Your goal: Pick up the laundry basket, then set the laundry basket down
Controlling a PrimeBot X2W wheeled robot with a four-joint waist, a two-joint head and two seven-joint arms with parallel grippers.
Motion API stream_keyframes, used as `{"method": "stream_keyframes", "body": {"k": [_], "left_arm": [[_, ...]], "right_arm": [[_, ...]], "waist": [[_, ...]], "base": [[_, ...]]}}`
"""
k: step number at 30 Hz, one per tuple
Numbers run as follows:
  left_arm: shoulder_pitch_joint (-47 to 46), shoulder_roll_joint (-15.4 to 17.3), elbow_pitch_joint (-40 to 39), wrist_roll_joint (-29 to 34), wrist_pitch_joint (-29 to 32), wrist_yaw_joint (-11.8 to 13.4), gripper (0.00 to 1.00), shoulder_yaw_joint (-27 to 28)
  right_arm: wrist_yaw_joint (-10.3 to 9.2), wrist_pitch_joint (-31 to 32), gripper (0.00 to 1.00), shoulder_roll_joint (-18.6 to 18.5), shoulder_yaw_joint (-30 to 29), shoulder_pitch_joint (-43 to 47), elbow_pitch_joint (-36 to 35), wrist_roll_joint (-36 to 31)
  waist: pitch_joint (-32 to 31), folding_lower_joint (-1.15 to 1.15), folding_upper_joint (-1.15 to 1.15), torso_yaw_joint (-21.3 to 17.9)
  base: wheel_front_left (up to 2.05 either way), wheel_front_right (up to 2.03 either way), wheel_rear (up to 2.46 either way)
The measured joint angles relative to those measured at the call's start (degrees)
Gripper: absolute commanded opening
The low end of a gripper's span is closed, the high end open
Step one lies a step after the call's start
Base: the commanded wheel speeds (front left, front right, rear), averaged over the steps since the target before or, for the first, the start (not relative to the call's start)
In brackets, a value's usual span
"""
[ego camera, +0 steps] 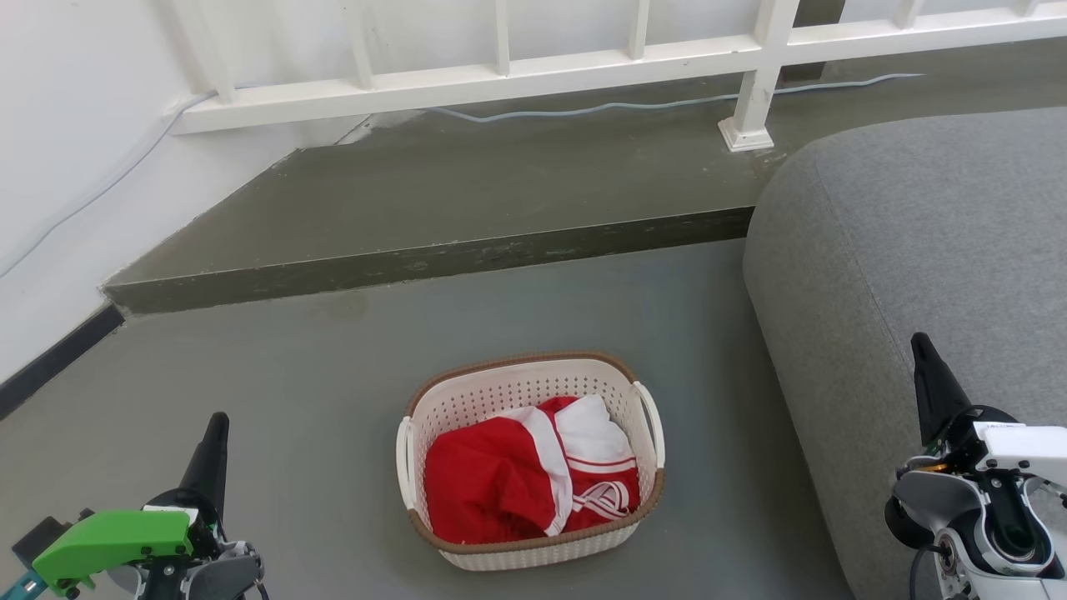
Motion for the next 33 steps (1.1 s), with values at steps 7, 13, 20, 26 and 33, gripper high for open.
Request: {"method": "stream_keyframes", "body": {"k": [7,13,20,26,33], "left_arm": [[0.0,0.0,0.0,0.0,0.0,0.0,0.00,0.0],[-0.1,0.0,0.1,0.0,0.0,0.0,0.00,0.1],[-0.2,0.0,0.1,0.0,0.0,0.0,0.00,0.1],[-0.2,0.0,0.1,0.0,0.1,0.0,0.00,0.1],[-0.5,0.0,0.1,0.0,0.1,0.0,0.00,0.1]], "right_arm": [[0.00,0.0,0.00,0.0,0.0,0.0,0.0,0.0],[0.00,0.0,0.00,0.0,-0.1,0.0,0.1,0.0],[0.00,0.0,0.00,0.0,-0.1,0.0,0.1,0.0],[0.00,0.0,0.00,0.1,-0.1,0.0,0.2,0.0],[0.00,0.0,0.00,0.1,-0.2,0.0,0.2,0.0]], "waist": [[0.0,0.00,0.00,0.0],[0.0,0.00,0.00,0.0],[0.0,0.00,0.00,0.0],[0.0,0.00,0.00,0.0],[0.0,0.00,0.00,0.0]], "base": [[0.00,0.00,0.00],[0.00,0.00,0.00],[0.00,0.00,0.00],[0.00,0.00,0.00],[0.00,0.00,0.00]]}}
